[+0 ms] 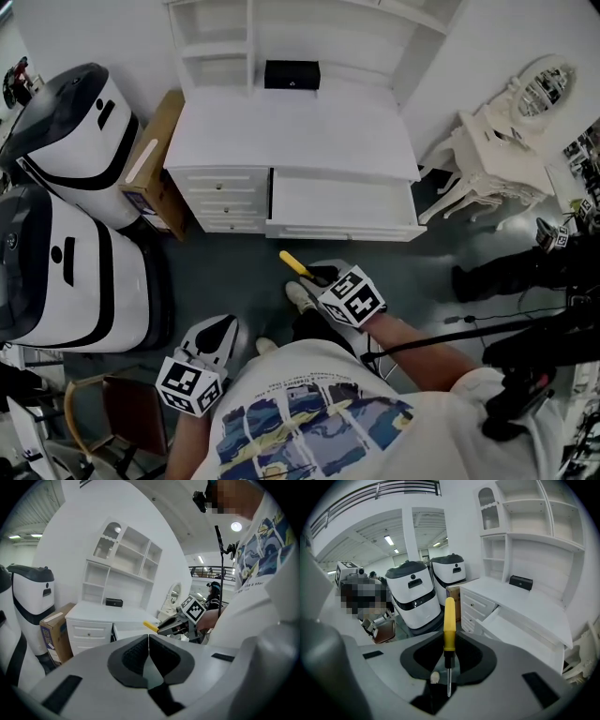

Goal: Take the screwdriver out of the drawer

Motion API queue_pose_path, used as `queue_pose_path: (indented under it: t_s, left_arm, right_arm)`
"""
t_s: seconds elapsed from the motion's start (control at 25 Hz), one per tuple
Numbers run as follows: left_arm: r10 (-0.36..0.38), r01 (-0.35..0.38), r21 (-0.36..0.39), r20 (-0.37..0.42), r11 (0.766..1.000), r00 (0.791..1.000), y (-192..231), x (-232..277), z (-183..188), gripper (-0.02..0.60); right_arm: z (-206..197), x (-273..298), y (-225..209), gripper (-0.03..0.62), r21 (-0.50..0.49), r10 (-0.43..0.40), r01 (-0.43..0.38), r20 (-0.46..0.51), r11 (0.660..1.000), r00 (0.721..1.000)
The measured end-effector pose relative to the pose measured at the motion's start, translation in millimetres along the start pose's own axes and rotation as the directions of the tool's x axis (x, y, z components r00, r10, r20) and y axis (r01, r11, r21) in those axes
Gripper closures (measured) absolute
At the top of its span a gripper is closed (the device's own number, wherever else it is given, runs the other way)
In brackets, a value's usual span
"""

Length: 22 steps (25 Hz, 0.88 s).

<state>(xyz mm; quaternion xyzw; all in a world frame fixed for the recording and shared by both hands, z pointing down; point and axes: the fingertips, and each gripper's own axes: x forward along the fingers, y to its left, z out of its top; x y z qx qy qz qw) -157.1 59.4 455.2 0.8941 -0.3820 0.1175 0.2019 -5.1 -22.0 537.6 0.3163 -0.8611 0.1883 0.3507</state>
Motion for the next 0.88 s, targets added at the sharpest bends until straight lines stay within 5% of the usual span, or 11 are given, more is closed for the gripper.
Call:
queue_pose_path:
  t_s: [0.88]
  left_arm:
    - [-0.022, 0.022, -0.002, -0.023, 1.000, 0.999, 12, 25, 14, 0.568]
  right_arm:
    - [7, 7, -25, 0.499, 0.018, 0.000, 0.001, -0.013, 1.000, 1.000]
